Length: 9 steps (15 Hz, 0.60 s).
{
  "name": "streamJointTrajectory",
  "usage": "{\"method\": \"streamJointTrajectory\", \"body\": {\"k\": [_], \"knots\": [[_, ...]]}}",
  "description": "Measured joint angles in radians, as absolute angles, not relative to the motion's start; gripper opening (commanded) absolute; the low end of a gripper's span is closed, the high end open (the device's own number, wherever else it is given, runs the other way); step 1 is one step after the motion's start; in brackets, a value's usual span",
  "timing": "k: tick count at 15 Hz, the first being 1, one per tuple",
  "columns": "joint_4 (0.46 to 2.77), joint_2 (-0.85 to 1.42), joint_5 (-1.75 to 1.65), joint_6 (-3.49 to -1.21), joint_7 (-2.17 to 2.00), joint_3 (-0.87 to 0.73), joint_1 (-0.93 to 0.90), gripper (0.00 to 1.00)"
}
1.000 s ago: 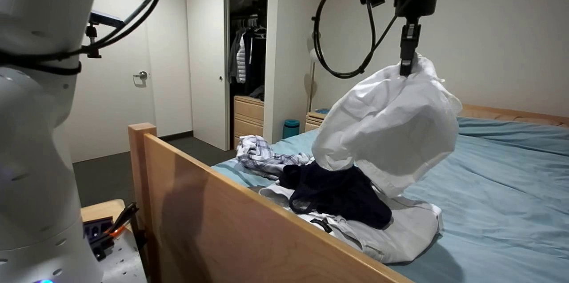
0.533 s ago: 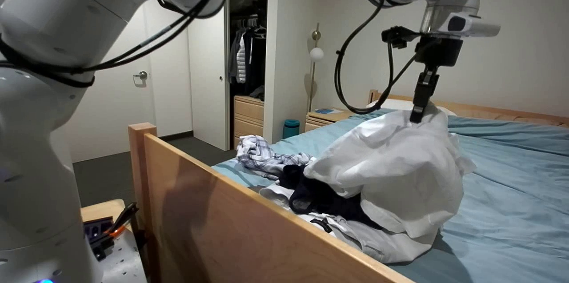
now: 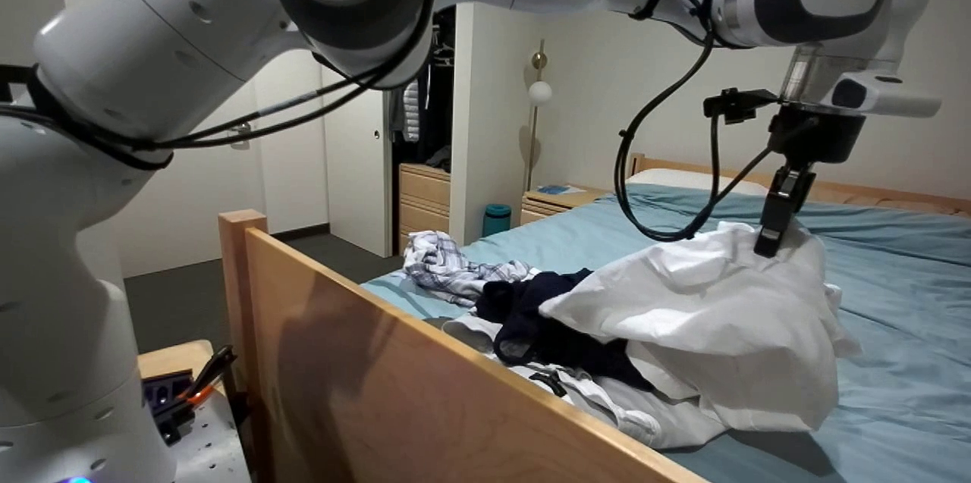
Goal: Move the clothes on the left and pile them on the right
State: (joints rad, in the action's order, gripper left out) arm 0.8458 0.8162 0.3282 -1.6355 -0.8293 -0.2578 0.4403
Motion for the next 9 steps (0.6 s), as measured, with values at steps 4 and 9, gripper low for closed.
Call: {"method": "streamJointTrajectory", "body": {"k": [4,9], "knots": [[0.757,0.859,0.336,-1.64,-0.829,-0.221,0.512,0.58],[0.666,0.847,0.346,-1.704,-0.829,-0.201,0.524,0.9]]}}
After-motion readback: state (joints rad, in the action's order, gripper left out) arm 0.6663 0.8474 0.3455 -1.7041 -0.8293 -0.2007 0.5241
